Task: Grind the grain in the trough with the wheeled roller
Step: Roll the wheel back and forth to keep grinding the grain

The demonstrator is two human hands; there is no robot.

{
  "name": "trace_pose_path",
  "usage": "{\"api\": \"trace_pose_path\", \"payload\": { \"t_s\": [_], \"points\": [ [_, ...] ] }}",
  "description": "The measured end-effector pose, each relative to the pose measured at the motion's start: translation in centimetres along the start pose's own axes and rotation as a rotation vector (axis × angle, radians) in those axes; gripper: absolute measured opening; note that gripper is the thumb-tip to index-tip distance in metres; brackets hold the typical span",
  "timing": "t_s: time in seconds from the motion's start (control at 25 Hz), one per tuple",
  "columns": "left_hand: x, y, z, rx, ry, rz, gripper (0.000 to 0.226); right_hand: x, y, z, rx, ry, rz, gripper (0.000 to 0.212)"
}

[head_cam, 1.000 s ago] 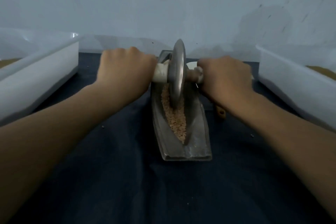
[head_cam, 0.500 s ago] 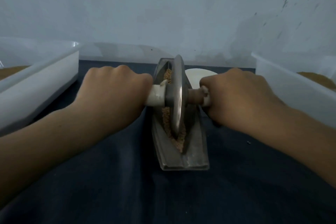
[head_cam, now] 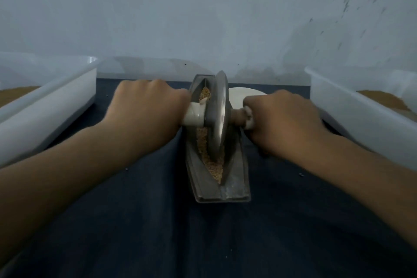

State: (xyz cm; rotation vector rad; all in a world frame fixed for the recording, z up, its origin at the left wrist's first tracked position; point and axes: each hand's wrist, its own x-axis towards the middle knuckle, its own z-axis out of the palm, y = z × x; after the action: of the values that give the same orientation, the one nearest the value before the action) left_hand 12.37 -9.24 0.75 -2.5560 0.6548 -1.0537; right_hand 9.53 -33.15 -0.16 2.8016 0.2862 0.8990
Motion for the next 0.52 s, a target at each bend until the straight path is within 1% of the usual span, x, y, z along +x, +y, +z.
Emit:
{"api": "trace_pose_path", "payload": {
  "t_s": [0.04, 0.08, 0.12, 0.16, 0.2, 0.24, 0.36, 0.4, 0.48, 0.52],
  "points": [
    [-1.0, -0.3, -0.8, -0.032, 0.020, 0.011, 0.041, -1.1, 0.1, -0.9, 0.009, 0.048, -0.039, 0.034],
    [-1.6, -0.7, -1.2, -0.039, 0.021, 0.019, 0.041, -1.6, 0.2, -1.4, 0.030, 0.065, -0.057, 0.031],
    [-1.6, -0.8, -1.1, -0.025, -0.005, 0.024, 0.040, -1.4, 0.3, -1.6, 0.020, 0.049, -0.056, 0.030],
    [-1.2, -0.7, -0.7, -0.003, -0.053, 0.018, 0.039, -0.9, 0.1, -1.2, -0.015, 0.000, -0.028, 0.031],
    [-0.6, -0.3, 0.0, 0.026, -0.096, -0.009, 0.036, 0.0, -0.1, -0.2, -0.051, -0.050, 0.016, 0.032],
    [0.4, 0.0, 1.0, 0.054, -0.098, -0.038, 0.031, 1.3, -0.4, 1.0, -0.047, -0.069, 0.074, 0.031],
    [4.2, 0.4, 3.8, 0.048, -0.050, -0.117, 0.007, 5.5, -0.6, 3.7, 0.042, -0.076, 0.189, 0.009],
    [5.0, 0.4, 4.2, 0.040, -0.059, -0.121, 0.004, 6.2, -0.6, 3.9, 0.055, -0.086, 0.195, 0.006],
    [5.1, 0.3, 4.1, 0.035, -0.057, -0.098, 0.004, 6.0, -0.5, 3.5, 0.076, -0.129, 0.181, 0.005],
    [4.4, 0.2, 3.6, 0.043, -0.050, -0.078, 0.007, 5.2, -0.3, 3.0, 0.083, -0.147, 0.162, 0.011]
  ]
}}
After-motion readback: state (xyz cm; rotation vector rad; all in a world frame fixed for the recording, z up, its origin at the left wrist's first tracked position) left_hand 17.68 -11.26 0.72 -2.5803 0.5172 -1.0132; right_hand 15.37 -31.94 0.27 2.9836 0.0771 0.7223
